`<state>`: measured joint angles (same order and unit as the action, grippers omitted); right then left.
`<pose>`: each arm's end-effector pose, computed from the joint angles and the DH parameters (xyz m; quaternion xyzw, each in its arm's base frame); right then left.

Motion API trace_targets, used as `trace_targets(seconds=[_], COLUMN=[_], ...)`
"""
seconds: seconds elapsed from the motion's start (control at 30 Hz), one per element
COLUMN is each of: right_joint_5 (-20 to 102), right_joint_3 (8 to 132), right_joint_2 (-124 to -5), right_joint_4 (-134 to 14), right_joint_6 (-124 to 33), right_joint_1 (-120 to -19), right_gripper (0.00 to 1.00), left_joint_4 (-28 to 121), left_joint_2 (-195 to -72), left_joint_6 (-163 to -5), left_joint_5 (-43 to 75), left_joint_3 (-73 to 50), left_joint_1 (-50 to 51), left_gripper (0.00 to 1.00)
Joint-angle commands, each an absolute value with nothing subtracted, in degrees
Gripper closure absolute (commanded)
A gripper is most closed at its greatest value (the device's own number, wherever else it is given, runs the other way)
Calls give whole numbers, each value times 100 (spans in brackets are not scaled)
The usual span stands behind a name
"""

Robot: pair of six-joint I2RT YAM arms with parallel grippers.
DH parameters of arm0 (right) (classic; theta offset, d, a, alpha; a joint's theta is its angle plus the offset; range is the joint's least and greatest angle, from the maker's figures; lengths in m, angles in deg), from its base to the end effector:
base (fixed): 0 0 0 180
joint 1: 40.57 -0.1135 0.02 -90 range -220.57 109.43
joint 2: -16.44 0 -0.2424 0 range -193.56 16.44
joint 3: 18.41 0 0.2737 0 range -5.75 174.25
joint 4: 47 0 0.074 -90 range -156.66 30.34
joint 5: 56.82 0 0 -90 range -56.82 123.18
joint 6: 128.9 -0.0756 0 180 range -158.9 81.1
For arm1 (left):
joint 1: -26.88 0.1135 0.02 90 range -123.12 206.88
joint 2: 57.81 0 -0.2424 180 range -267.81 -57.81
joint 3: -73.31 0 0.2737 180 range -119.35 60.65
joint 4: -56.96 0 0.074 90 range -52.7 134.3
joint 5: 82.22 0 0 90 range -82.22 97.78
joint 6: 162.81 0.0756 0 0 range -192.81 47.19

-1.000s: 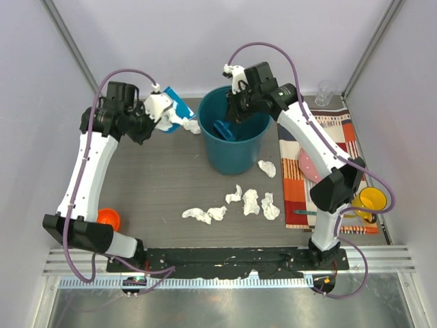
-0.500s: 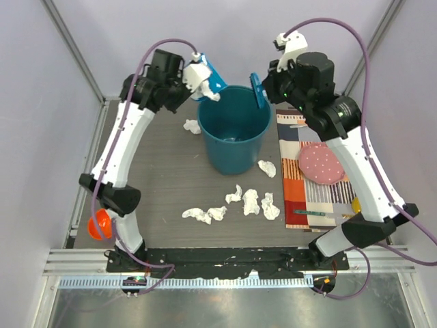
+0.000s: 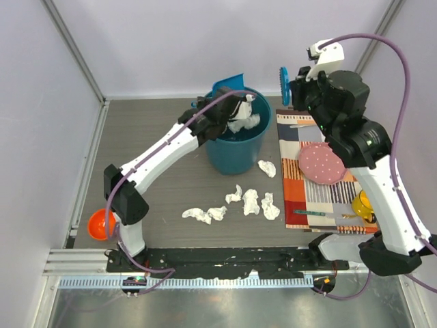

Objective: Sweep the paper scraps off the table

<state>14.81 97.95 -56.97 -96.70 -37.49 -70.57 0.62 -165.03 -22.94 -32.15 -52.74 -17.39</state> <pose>0.2681 0.1273 0.5152 -0.0977 0.7391 0.0463 0.6649 0.3600 -0.2832 0.3530 0.5144 0.6847 0.3262 0.4002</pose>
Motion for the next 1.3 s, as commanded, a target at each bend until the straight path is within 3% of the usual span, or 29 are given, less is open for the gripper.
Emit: trace_targets(seconds=[0.0,0.07,0.2,0.33,0.47,0.6,0.77,0.93,1.07,1.27], right_joint_5=[1481,1525,1455,1936,3788,4881,4839,4435,4417,3996], right_joint_3=[9866,9866,9997,10051,10332,9904,8989,7969,7380,6123], right_joint_2=[-5414,-5361,-5273,-5098,-5027,-4957,-4921,-5437,-6115,-6975], right_joint_4=[-9507,-9587,-9797,-9921,-9965,-9509,-8920,-8585,-8173,-6389], right_joint_6=[-3652,-3670,-3810,-3881,-4881,-5488,-5770,-5823,-6147,-7176], right_joint_1=[-7071,-7080,-7071,-7071,-7080,-7203,-8080,-9689,-10305,-10359], right_gripper=[99,99,99,99,99,99,99,99,99,99], left_joint_4=[3002,3566,3219,1279,-496,-1316,-1748,-2169,-2048,-1863], left_joint_2=[-15722,-15643,-15529,-15362,-14888,-14027,-12842,-12303,-12198,-12495], left_joint_6=[-534,-40,-345,-1960,-3392,-4141,-4126,-3818,-3643,-3519], left_joint_5=[-4451,-4583,-4497,-3733,-2924,-1747,-691,-146,214,277], left_joint_3=[-4170,-3929,-4103,-5034,-5423,-4828,-3205,-1839,-706,88], left_joint_1=[-2048,-2110,-2084,-1821,-1330,-504,1103,2062,2617,2662], left_gripper=[100,100,100,100,100,100,100,100,100,100])
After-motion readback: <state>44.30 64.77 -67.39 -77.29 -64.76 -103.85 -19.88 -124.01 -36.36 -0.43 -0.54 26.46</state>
